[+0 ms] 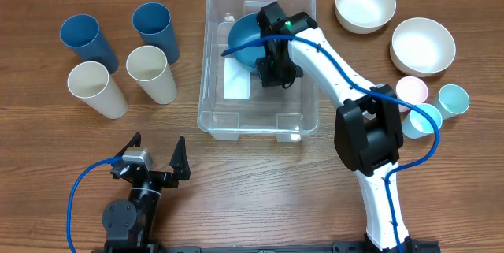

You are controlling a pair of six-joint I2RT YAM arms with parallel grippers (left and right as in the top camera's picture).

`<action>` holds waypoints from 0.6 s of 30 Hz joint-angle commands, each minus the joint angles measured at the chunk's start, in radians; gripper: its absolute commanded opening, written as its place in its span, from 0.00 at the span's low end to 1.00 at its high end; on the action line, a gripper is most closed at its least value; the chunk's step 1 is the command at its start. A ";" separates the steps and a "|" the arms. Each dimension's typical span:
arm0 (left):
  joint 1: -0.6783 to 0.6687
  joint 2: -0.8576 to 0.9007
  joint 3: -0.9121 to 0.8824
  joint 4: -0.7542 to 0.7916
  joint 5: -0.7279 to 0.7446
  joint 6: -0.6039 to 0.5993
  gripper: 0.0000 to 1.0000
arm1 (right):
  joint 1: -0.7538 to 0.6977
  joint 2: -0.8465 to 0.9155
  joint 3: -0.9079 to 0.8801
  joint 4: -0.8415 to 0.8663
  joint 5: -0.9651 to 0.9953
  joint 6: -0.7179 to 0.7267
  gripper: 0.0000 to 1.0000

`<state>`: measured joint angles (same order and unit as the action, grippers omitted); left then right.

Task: Pack container
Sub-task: 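Lower the blue bowl into the bin and open the right gripper, then move the right gripper to the cream bowl rim and grasp it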

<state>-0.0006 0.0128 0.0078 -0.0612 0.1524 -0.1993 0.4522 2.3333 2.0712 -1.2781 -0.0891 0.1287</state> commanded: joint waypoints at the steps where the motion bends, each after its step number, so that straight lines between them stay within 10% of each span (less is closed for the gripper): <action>1: -0.004 -0.008 -0.003 -0.002 -0.006 0.020 1.00 | -0.003 0.000 0.163 -0.085 0.001 -0.026 0.04; 6: -0.004 -0.008 -0.003 -0.002 -0.006 0.020 1.00 | -0.007 0.000 0.455 -0.304 -0.001 -0.023 0.05; 12: -0.004 -0.008 -0.003 -0.002 -0.006 0.020 1.00 | -0.182 0.000 0.728 -0.394 0.002 0.068 0.80; 18: -0.004 -0.008 -0.003 -0.002 -0.006 0.020 1.00 | -0.477 0.001 0.686 -0.329 -0.001 0.085 0.92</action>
<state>-0.0006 0.0128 0.0078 -0.0612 0.1524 -0.1993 0.0681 2.3348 2.7705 -1.6367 -0.0967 0.1947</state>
